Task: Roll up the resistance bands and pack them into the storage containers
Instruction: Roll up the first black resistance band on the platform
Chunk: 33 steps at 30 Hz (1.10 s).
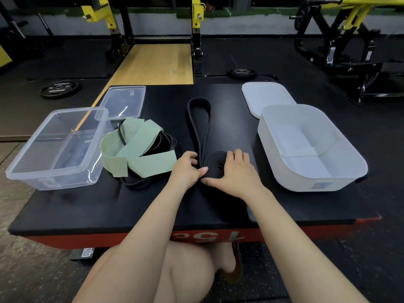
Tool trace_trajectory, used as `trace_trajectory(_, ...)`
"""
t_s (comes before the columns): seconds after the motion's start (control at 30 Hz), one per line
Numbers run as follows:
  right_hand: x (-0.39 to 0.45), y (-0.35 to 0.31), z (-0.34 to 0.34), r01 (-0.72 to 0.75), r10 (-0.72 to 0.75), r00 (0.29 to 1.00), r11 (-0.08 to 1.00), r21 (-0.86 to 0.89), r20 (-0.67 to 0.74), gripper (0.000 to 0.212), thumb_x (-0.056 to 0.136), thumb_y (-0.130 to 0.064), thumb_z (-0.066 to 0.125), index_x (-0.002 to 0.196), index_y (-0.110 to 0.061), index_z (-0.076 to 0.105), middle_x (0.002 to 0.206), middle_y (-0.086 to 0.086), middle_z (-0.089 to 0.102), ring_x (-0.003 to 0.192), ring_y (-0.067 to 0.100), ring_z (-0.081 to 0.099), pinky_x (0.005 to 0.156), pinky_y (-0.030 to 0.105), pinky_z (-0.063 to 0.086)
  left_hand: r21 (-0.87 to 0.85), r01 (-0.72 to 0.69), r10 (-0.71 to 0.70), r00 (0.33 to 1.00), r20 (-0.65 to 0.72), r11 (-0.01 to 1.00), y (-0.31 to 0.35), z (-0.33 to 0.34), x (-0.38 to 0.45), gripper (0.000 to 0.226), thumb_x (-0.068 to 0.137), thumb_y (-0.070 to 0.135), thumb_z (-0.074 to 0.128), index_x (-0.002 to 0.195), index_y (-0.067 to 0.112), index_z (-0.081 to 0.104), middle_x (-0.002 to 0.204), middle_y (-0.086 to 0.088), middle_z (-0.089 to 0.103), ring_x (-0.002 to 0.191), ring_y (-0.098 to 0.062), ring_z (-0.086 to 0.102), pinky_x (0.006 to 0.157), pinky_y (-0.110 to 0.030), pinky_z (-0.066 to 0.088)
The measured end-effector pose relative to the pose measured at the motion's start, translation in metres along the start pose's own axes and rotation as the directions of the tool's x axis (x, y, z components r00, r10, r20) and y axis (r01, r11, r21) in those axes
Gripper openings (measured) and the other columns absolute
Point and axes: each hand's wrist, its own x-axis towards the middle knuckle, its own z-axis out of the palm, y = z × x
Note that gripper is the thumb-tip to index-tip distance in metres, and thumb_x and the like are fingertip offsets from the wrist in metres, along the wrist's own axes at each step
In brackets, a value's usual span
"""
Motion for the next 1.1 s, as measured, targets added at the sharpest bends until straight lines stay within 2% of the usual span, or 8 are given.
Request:
trace_trajectory(0.1, 0.004, 0.002, 0.002, 0.003, -0.003, 1.0, 1.0, 0.022, -0.005, 0.097, 0.071, -0.073, 0.059, 0.135, -0.005, 0.034, 0.131, 0.009, 0.036, 0.123, 0.027, 0.032, 0.098, 0.037, 0.039, -0.006, -0.043, 0.043, 0.999, 0.027, 0.999, 0.001, 0.0, -0.001, 0.055, 0.085, 0.011, 0.066, 0.136, 0.01, 0.045, 0.126, -0.008, 0.054, 0.091, -0.014, 0.055, 0.089, -0.027, 0.045)
trace_trajectory(0.37, 0.009, 0.011, -0.011, 0.091, -0.098, 0.986, 0.994, 0.056, 0.134, 0.104, 0.073, -0.065, 0.065, 0.147, -0.009, 0.018, 0.142, 0.007, 0.025, 0.131, 0.026, 0.022, 0.105, 0.037, 0.032, -0.111, -0.01, 0.02, 0.996, 0.082, 0.994, 0.002, -0.005, -0.001, 0.047, 0.081, 0.005, 0.07, 0.125, 0.006, 0.055, 0.113, -0.008, 0.06, 0.1, -0.013, 0.053, 0.089, -0.022, 0.042)
trace_trajectory(0.53, 0.014, 0.019, -0.019, 0.138, -0.167, 0.952, 0.982, 0.125, 0.256, 0.109, 0.074, -0.056, 0.071, 0.152, -0.014, 0.007, 0.148, 0.002, 0.018, 0.137, 0.023, 0.014, 0.112, 0.037, 0.027, -0.086, 0.006, -0.004, 1.0, 0.02, 0.996, 0.0, -0.008, 0.001, 0.03, 0.084, 0.011, 0.069, 0.112, 0.004, 0.062, 0.101, -0.005, 0.062, 0.095, -0.014, 0.057, 0.09, -0.023, 0.044)
trace_trajectory(0.73, 0.025, 0.022, -0.022, 0.171, -0.206, 0.921, 0.976, 0.133, 0.329, 0.11, 0.073, -0.051, 0.075, 0.152, -0.016, 0.007, 0.149, -0.003, 0.015, 0.138, 0.021, 0.012, 0.113, 0.037, 0.026, -0.027, 0.019, -0.019, 1.0, -0.022, 0.999, -0.001, -0.007, 0.001, 0.021, 0.082, 0.012, 0.07, 0.101, 0.007, 0.061, 0.096, -0.007, 0.064, 0.091, -0.016, 0.059, 0.088, -0.028, 0.047)
trace_trajectory(0.87, 0.028, 0.023, -0.023, 0.19, -0.225, 0.911, 0.973, 0.133, 0.345, 0.109, 0.073, -0.048, 0.075, 0.152, -0.016, 0.007, 0.15, -0.002, 0.014, 0.139, 0.022, 0.011, 0.114, 0.037, 0.024, -0.08, 0.015, -0.015, 1.0, -0.001, 0.997, 0.002, -0.006, 0.001, 0.044, 0.082, 0.006, 0.068, 0.122, 0.01, 0.052, 0.113, -0.005, 0.06, 0.093, -0.018, 0.059, 0.091, -0.031, 0.048)
trace_trajectory(0.93, 0.029, 0.024, -0.024, 0.199, -0.234, 0.908, 0.971, 0.135, 0.348, 0.109, 0.074, -0.048, 0.075, 0.152, -0.016, 0.007, 0.151, -0.002, 0.014, 0.139, 0.022, 0.012, 0.115, 0.038, 0.023, -0.047, 0.004, -0.003, 1.0, 0.015, 0.999, 0.004, -0.003, 0.002, 0.051, 0.084, 0.006, 0.065, 0.132, 0.013, 0.049, 0.124, -0.003, 0.058, 0.102, -0.021, 0.059, 0.097, -0.033, 0.046)
trace_trajectory(1.0, 0.03, 0.026, -0.024, 0.199, -0.239, 0.905, 0.969, 0.147, 0.351, 0.109, 0.073, -0.047, 0.076, 0.152, -0.016, 0.007, 0.151, -0.002, 0.014, 0.138, 0.022, 0.013, 0.115, 0.038, 0.023, -0.033, -0.01, 0.011, 1.0, 0.024, 0.999, 0.004, 0.0, 0.002, 0.051, 0.086, 0.003, 0.062, 0.134, 0.015, 0.05, 0.129, -0.003, 0.057, 0.108, -0.021, 0.057, 0.102, -0.033, 0.043)
trace_trajectory(1.1, 0.028, 0.026, -0.022, 0.187, -0.232, 0.911, 0.969, 0.159, 0.342, 0.11, 0.073, -0.047, 0.076, 0.152, -0.017, 0.006, 0.151, -0.004, 0.014, 0.139, 0.021, 0.012, 0.115, 0.037, 0.023, -0.038, -0.02, 0.021, 0.999, 0.037, 0.999, 0.005, 0.001, 0.002, 0.05, 0.087, -0.001, 0.058, 0.134, 0.015, 0.05, 0.129, -0.003, 0.057, 0.1, -0.013, 0.051, 0.098, -0.025, 0.041)
